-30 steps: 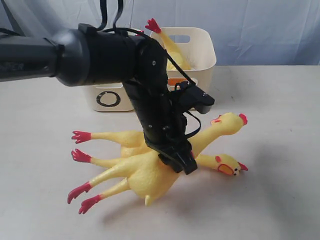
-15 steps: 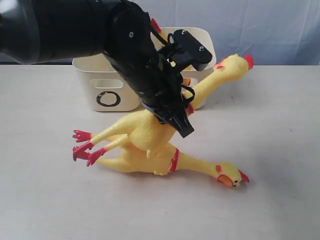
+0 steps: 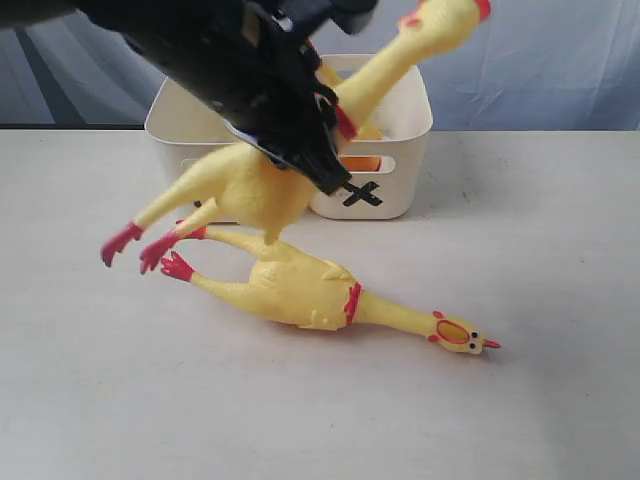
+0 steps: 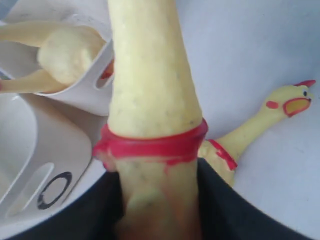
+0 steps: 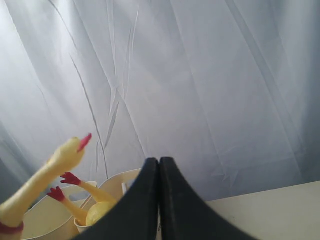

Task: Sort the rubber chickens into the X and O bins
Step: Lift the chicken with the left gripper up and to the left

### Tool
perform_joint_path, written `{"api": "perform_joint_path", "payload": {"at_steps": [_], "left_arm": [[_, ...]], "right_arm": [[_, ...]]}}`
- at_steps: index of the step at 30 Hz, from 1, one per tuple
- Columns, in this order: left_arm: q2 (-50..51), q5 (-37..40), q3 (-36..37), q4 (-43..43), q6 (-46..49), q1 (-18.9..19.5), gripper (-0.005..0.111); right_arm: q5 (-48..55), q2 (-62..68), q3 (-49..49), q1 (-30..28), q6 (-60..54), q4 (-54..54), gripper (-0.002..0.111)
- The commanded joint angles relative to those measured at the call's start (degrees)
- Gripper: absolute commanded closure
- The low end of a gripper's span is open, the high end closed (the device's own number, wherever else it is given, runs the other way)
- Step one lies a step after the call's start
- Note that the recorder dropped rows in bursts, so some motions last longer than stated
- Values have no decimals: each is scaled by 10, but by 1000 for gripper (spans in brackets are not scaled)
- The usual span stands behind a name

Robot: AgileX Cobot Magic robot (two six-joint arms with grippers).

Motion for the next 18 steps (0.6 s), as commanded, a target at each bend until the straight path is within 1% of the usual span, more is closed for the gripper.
{"api": "perform_joint_path", "payload": {"at_steps": [1,9,13,18], "left_arm": [[-55,2,-4,5,-7,39,107],[-139,-13,-4,7,-7,122,107],[-173,-51,-4,7,-7,169,107],[-189,-122,-4,7,-7,232,107]], "right_arm": [[1,-4,2,-3,-1,-4,109],[1,-4,2,-3,-1,-4,109],[1,-4,2,-3,-1,-4,109],[1,-4,2,-3,-1,-4,109]]}}
